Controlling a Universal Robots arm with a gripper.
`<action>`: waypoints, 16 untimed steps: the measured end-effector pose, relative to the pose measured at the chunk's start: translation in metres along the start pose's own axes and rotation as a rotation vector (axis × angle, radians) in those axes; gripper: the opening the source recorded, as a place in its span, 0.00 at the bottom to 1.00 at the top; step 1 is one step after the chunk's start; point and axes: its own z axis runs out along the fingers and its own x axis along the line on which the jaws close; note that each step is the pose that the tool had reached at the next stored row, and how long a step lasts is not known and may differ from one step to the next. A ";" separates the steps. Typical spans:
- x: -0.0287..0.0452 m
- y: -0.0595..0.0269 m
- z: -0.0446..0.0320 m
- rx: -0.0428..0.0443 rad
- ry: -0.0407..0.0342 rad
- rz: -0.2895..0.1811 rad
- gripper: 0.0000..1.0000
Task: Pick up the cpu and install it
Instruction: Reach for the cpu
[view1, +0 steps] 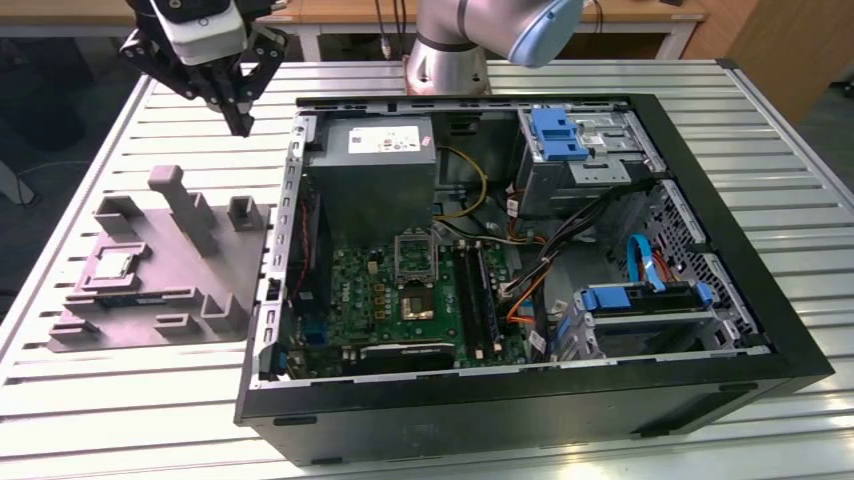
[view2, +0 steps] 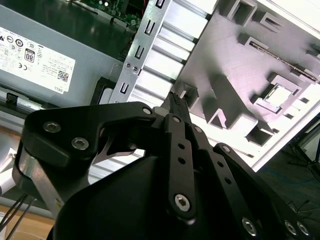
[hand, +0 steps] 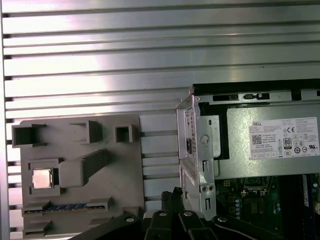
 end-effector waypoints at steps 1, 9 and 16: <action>0.0001 0.0000 0.0001 0.0000 0.0000 0.000 0.11; 0.0046 -0.0004 0.0015 0.0000 0.0000 0.000 0.11; 0.0077 -0.0006 0.0018 0.0000 0.0000 0.000 0.11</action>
